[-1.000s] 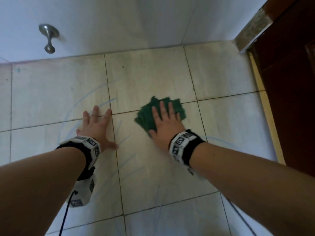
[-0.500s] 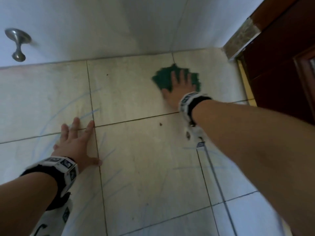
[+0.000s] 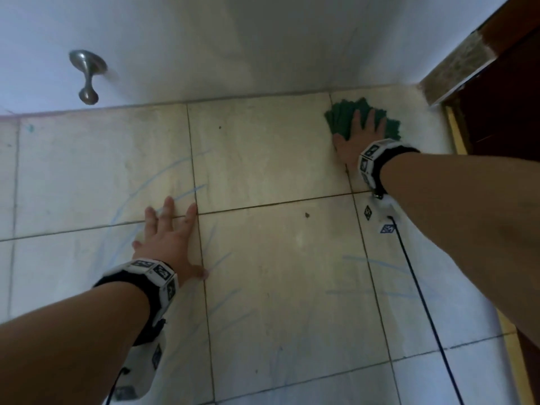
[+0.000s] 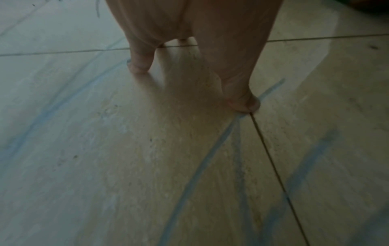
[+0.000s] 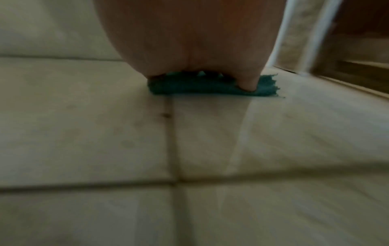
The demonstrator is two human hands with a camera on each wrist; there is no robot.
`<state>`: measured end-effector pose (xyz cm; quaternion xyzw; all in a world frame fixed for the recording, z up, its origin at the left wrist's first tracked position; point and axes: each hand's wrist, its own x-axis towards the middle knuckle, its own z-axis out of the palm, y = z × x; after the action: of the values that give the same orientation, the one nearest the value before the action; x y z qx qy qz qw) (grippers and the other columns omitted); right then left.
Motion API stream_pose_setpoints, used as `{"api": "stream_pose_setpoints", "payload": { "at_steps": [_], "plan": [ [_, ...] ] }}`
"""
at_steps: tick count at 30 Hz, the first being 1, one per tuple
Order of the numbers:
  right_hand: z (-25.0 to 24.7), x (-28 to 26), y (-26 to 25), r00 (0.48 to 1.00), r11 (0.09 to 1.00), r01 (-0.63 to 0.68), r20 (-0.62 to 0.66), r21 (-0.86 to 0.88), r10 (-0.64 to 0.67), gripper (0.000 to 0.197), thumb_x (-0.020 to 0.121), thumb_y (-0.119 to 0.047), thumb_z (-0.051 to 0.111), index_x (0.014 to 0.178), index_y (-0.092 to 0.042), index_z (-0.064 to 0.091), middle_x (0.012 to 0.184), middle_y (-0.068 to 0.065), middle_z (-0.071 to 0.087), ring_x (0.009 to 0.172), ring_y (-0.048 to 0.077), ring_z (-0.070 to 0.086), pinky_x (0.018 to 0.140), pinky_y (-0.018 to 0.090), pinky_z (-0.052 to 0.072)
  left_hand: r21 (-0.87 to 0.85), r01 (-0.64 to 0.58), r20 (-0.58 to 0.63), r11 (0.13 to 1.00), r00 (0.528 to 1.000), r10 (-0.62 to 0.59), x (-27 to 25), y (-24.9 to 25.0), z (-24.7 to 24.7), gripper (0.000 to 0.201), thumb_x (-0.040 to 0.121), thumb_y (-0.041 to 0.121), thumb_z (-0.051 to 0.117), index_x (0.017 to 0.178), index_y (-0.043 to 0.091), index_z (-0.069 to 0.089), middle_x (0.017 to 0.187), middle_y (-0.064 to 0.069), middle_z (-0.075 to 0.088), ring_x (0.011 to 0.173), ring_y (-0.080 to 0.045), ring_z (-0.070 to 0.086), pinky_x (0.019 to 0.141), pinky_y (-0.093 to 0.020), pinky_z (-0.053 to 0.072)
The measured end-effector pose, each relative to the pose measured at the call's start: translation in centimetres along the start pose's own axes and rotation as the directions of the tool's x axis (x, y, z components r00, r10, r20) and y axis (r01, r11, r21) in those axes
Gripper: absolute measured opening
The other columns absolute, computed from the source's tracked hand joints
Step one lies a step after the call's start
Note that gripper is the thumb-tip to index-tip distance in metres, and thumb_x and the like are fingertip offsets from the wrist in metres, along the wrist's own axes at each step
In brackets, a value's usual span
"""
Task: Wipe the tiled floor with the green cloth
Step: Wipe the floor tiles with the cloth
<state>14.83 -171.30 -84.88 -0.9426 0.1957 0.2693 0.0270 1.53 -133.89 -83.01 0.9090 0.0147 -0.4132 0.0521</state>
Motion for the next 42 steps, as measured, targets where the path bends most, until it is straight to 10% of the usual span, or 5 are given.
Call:
{"api": "stream_pose_setpoints", "payload": {
  "at_steps": [8, 23, 30, 35, 42],
  "plan": [
    [3.7, -8.2, -16.9, 0.743, 0.725, 0.669, 0.179, -0.164, -0.645, 0.079, 0.099, -0.061, 0.030, 0.159, -0.029, -0.009, 0.165, 0.004, -0.019, 0.151, 0.033, -0.016, 0.122, 0.055, -0.001, 0.004, -0.002, 0.035, 1.000, 0.999, 0.002, 0.2, 0.1, -0.1, 0.134, 0.069, 0.051, 0.084, 0.150, 0.044, -0.022, 0.156, 0.003, -0.037, 0.146, -0.031, -0.028, 0.115, -0.065, 0.017],
    [-2.3, 3.5, 4.4, 0.998, 0.998, -0.054, -0.038, 0.032, 0.055, 0.080, 0.102, -0.057, 0.030, 0.159, -0.012, -0.005, 0.164, 0.020, -0.010, 0.150, 0.044, -0.003, 0.121, 0.059, 0.003, 0.012, 0.004, 0.033, 1.000, 0.999, -0.005, 0.3, 0.0, 0.1, 0.134, 0.069, 0.051, 0.084, 0.150, 0.044, -0.022, 0.155, 0.004, -0.039, 0.145, -0.030, -0.030, 0.115, -0.064, 0.017],
    [-0.1, 1.0, -8.9, 0.966, 0.966, 0.252, -0.036, -0.052, -0.254, 0.080, 0.097, -0.066, 0.009, 0.158, -0.020, -0.012, 0.165, 0.012, -0.016, 0.151, 0.038, -0.012, 0.121, 0.054, -0.005, 0.004, 0.012, 0.054, 1.000, 0.998, -0.012, 0.1, 0.2, -0.1, 0.133, 0.071, 0.048, 0.084, 0.150, 0.042, -0.023, 0.154, 0.002, -0.040, 0.145, -0.032, -0.031, 0.115, -0.065, 0.016],
    [3.1, -4.9, -20.1, 0.809, 0.799, 0.588, 0.073, -0.125, -0.583, 0.077, 0.100, -0.056, 0.027, 0.159, -0.022, -0.008, 0.165, 0.011, -0.017, 0.150, 0.038, -0.015, 0.122, 0.055, -0.003, 0.012, 0.016, 0.071, 1.000, 0.997, -0.017, 0.1, 0.3, -0.2, 0.133, 0.070, 0.048, 0.084, 0.151, 0.042, -0.021, 0.155, 0.001, -0.038, 0.145, -0.032, -0.031, 0.115, -0.067, 0.016],
    [5.3, -9.3, -18.3, 0.739, 0.709, 0.670, 0.114, -0.219, -0.664, 0.079, 0.098, -0.058, 0.032, 0.159, -0.027, -0.008, 0.165, 0.007, -0.018, 0.151, 0.035, -0.015, 0.121, 0.052, 0.000, 0.023, -0.001, 0.069, 1.000, 0.998, 0.000, 0.2, 0.4, -0.2, 0.132, 0.070, 0.048, 0.084, 0.151, 0.042, -0.020, 0.157, 0.000, -0.036, 0.145, -0.034, -0.029, 0.113, -0.069, 0.017]
  ]
}}
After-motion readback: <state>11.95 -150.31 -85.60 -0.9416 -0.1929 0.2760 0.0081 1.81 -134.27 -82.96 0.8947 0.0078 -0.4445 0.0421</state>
